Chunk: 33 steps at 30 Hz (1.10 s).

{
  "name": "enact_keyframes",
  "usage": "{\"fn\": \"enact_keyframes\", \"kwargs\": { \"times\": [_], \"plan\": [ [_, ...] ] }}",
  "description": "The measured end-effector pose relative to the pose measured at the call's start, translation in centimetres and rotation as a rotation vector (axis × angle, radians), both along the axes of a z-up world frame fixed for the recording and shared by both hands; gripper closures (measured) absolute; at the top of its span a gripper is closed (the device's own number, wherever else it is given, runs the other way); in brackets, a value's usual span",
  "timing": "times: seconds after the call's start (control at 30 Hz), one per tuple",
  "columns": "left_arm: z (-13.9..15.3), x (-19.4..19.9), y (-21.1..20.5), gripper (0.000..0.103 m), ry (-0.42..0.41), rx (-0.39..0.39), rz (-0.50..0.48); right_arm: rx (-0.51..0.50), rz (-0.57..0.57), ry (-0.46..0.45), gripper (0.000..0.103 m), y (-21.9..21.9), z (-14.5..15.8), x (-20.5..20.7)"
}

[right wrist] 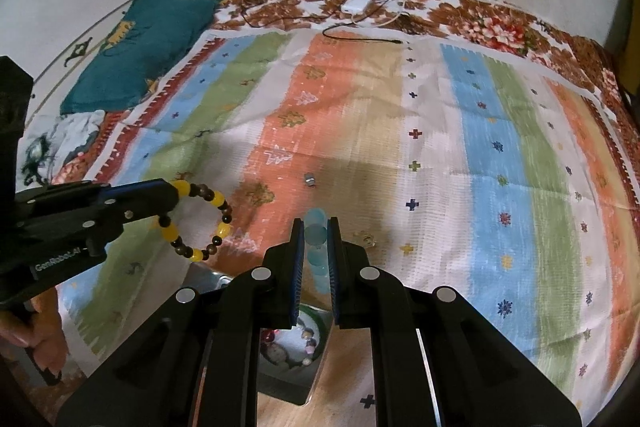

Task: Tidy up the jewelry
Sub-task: 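Lift both bracelets and carry them over the silver tin, then lower both bracelets into the tin and open both tools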

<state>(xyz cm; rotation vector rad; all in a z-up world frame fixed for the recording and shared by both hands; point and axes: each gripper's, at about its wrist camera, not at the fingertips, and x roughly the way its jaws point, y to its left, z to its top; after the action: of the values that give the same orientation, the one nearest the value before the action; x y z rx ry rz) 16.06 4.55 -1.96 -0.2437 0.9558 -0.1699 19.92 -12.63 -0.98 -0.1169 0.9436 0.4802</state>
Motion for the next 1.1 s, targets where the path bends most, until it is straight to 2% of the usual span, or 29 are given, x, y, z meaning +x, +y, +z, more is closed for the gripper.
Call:
{"fn": "enact_keyframes", "kwargs": {
  "times": [0.4,1.1],
  "plan": [
    [0.9,-1.6,-0.1,0.094,-0.024,-0.015,0.002,0.033,0.037,-0.017,0.091,0.3,1.2,-2.5],
    [0.4,-4.6,-1.8,0.094,-0.009,-0.02,-0.032,0.03,0.067,0.021,0.091,0.4,0.1,-5.1]
  ]
}}
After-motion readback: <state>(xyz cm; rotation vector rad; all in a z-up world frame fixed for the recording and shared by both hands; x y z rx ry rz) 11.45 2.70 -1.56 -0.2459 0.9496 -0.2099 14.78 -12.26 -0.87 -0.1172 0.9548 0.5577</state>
